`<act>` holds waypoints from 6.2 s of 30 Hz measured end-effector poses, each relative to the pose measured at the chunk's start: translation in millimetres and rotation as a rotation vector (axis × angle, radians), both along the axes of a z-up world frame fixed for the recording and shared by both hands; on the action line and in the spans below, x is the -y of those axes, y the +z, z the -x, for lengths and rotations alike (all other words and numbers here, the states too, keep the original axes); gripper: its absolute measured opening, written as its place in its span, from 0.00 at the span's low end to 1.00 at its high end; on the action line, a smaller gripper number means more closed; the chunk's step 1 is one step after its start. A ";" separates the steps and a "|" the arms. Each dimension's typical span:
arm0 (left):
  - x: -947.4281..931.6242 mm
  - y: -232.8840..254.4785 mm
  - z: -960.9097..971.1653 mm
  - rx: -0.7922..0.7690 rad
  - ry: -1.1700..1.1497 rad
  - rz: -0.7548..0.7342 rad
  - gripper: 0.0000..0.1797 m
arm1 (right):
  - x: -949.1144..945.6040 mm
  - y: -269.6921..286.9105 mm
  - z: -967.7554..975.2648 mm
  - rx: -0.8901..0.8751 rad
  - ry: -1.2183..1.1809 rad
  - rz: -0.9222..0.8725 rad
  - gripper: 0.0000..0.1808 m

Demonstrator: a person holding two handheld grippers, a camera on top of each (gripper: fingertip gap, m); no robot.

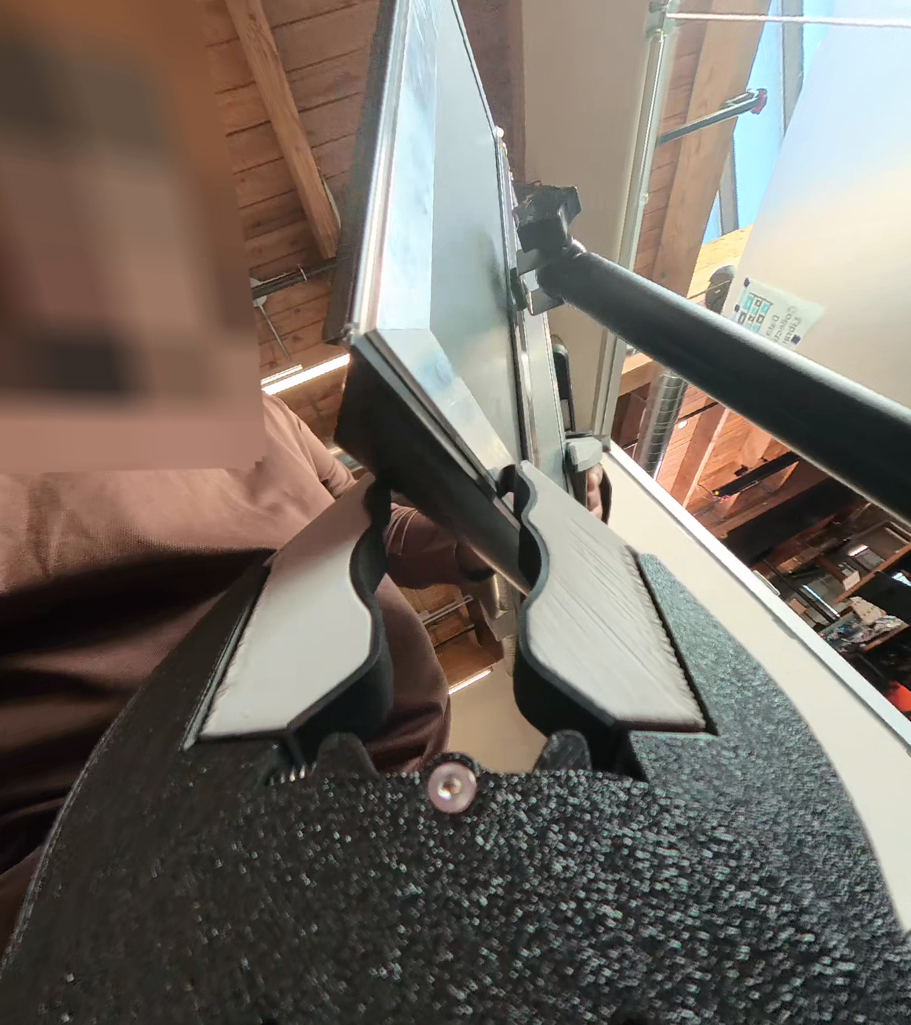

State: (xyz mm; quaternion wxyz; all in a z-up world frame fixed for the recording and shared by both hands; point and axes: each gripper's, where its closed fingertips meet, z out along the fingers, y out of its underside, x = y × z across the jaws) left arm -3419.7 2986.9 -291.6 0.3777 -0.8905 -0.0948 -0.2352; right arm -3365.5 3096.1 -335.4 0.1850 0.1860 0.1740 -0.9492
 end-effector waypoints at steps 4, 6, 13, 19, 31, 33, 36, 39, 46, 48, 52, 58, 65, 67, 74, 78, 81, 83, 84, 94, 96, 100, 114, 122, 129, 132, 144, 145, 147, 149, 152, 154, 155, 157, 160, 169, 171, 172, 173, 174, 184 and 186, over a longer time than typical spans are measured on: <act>-2.1 0.2 -0.3 0.010 0.002 -0.001 0.18 | -3.6 -2.9 -2.9 -0.044 -0.030 0.022 0.23; -4.1 0.5 -1.3 0.022 0.002 -0.005 0.18 | -10.2 -6.4 -3.3 -0.065 -0.039 0.063 0.22; -5.7 0.6 -2.6 0.014 -0.008 -0.005 0.18 | -19.3 -11.6 -1.6 -0.068 -0.081 0.067 0.19; -10.2 2.8 -3.1 0.042 -0.002 -0.008 0.18 | -24.7 -4.2 2.0 -0.103 -0.070 0.126 0.22; -10.7 5.1 -7.2 0.026 0.013 -0.039 0.16 | -28.2 5.9 7.5 -0.048 -0.162 0.126 0.18; -11.4 5.3 -9.0 0.017 0.009 -0.045 0.16 | -29.0 6.1 8.8 0.007 -0.183 0.088 0.17; -13.6 5.2 -12.7 -0.008 0.002 -0.051 0.16 | -31.0 5.3 11.7 0.105 -0.210 0.032 0.15; -13.9 4.0 -14.7 -0.040 -0.011 -0.044 0.16 | -31.2 2.5 16.6 0.223 -0.234 -0.050 0.13; -15.2 0.9 -17.9 -0.088 -0.025 -0.036 0.16 | -28.2 -9.8 21.8 0.469 -0.159 -0.098 0.07; -16.8 1.5 -16.2 -0.084 -0.008 -0.045 0.16 | -32.1 -14.2 20.0 0.509 -0.138 -0.065 0.09; -14.4 0.9 -11.1 -0.093 0.027 -0.033 0.16 | -31.1 -13.7 20.6 0.582 -0.139 -0.138 0.14; -14.9 2.2 -10.4 -0.067 0.058 -0.039 0.16 | -21.3 -24.8 3.1 0.690 -0.270 -0.659 0.15; -19.1 4.4 -11.7 -0.018 0.061 -0.053 0.17 | 22.0 -0.2 -20.3 0.208 -0.378 -1.754 0.17; -21.0 5.3 -10.6 -0.003 0.064 -0.059 0.18 | 43.7 9.2 -15.3 0.075 -0.329 -1.887 0.18; -17.5 13.6 -11.2 -0.013 0.094 -0.090 0.29 | 58.9 40.3 14.0 0.098 -0.334 -1.884 0.22; -0.2 35.1 -22.2 0.073 0.092 -0.241 0.42 | 33.5 82.0 19.5 0.067 -0.383 -1.836 0.20; 14.6 49.6 -13.6 0.168 0.108 -0.370 0.40 | -3.6 129.7 29.6 0.048 -0.501 -1.732 0.17; 21.9 62.8 -0.2 0.231 0.126 -0.454 0.38 | -36.4 159.3 36.7 0.078 -0.524 -1.605 0.15; 24.5 68.2 6.8 0.235 0.134 -0.488 0.35 | -56.6 162.3 41.9 0.114 -0.507 -1.592 0.16; 0.8 63.2 17.8 0.235 0.009 -0.455 0.18 | -79.1 96.9 81.8 0.248 0.191 -1.413 0.28; -3.1 63.2 16.9 0.213 0.006 -0.452 0.17 | -68.0 95.6 84.6 0.208 0.202 -1.431 0.14; -6.6 63.4 18.5 0.178 0.081 -0.421 0.16 | -59.6 91.3 81.6 0.190 0.224 -1.457 0.08; -2.4 48.2 81.3 -0.096 0.669 -0.095 0.11 | -30.5 91.2 88.6 0.159 0.152 -1.478 0.03; 20.7 87.9 66.1 0.010 0.515 -0.301 0.34 | -81.7 104.4 96.8 0.271 -0.097 -1.514 0.26; 93.4 94.2 116.2 -0.634 0.723 0.245 0.65 | -172.5 148.6 75.8 0.582 -0.681 -1.923 0.53; 62.0 73.5 71.0 -0.566 0.646 0.121 0.64 | -125.9 148.4 40.6 0.566 -0.673 -1.959 0.52; 46.3 -52.3 9.1 -0.479 0.641 0.261 0.63 | 11.3 6.6 -18.0 0.688 -0.318 -2.145 0.48; 46.4 -53.3 8.2 -0.466 0.638 0.260 0.63 | 13.4 5.7 -19.7 0.687 -0.313 -2.148 0.46; 47.4 -53.9 8.6 -0.452 0.623 0.259 0.63 | 18.9 1.7 -24.2 0.683 -0.290 -2.154 0.46; 43.0 -50.9 8.5 -0.422 0.556 0.213 0.59 | 28.3 0.9 -28.9 0.648 -0.260 -2.149 0.43; 40.0 -34.6 24.8 -0.363 0.469 0.118 0.48 | 36.3 10.7 -27.3 0.482 -0.297 -2.192 0.40; 42.1 -10.4 47.9 -0.287 0.475 0.063 0.54 | 25.5 27.1 -15.2 0.359 -0.405 -2.258 0.38; 43.9 10.6 63.2 -0.212 0.513 0.012 0.58 | 12.0 44.6 -2.8 0.308 -0.517 -2.282 0.38; 53.1 60.1 97.0 -0.045 0.616 -0.145 0.57 | -19.8 93.7 24.0 0.290 -0.731 -2.210 0.32; 86.4 67.2 139.4 0.034 0.815 -0.056 0.50 | -60.4 131.8 48.0 0.445 -0.747 -2.075 0.36; 106.5 -0.3 93.6 -0.534 1.042 0.331 0.55 | 22.8 69.7 12.8 0.517 -0.391 -2.074 0.36; 98.0 -11.4 80.4 -0.475 1.040 0.330 0.54 | 20.6 63.6 16.1 0.604 -0.381 -2.043 0.38; 94.7 -13.1 77.9 -0.473 1.033 0.320 0.55 | 12.9 61.6 20.5 0.617 -0.421 -2.078 0.38; 93.1 -14.9 76.9 -0.474 1.029 0.328 0.55 | 5.8 61.6 25.1 0.622 -0.463 -2.113 0.38; 92.7 -15.8 77.4 -0.476 1.034 0.345 0.55 | 3.6 63.9 28.6 0.614 -0.487 -2.131 0.39; 78.3 28.8 86.9 -0.642 1.092 0.292 0.50 | 17.0 93.6 45.2 0.676 -0.474 -1.809 0.36; 77.6 32.0 82.5 -0.688 1.077 0.297 0.50 | 23.3 92.7 43.0 0.585 -0.516 -1.921 0.36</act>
